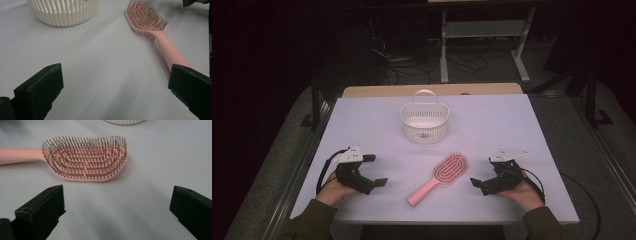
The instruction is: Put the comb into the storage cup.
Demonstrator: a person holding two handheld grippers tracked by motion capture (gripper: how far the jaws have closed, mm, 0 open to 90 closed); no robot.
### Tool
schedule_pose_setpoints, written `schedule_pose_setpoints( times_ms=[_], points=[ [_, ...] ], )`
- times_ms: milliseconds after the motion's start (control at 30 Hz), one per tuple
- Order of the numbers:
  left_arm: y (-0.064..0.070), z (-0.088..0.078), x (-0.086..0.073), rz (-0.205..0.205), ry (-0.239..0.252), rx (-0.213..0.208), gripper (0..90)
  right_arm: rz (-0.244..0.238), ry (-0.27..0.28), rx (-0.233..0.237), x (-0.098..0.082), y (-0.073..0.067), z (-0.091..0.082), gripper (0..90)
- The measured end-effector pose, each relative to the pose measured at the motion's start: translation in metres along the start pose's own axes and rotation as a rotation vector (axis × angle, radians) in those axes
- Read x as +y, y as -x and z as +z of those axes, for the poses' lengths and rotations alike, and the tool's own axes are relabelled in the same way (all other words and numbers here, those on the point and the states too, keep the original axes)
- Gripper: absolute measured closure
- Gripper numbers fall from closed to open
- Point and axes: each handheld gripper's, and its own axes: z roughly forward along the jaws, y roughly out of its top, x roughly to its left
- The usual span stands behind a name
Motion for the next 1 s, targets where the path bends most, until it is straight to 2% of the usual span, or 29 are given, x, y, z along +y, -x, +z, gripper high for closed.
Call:
schedule_pose_setpoints(
  times_ms=[633, 1000],
  points=[
    [0.0013, -0.0017, 0.0006, -0.009, 0.007, 0.003, 0.0, 0.009, 0.002, 0.016, -0.0005, 0.0008, -0.0017, 0.0],
    [0.0014, 0.0008, 0.0058, -0.005, 0.008, -0.001, 0.0, 0.01, 0.003, 0.003, 0.0008, 0.0006, -0.0023, 0.0]
  ],
)
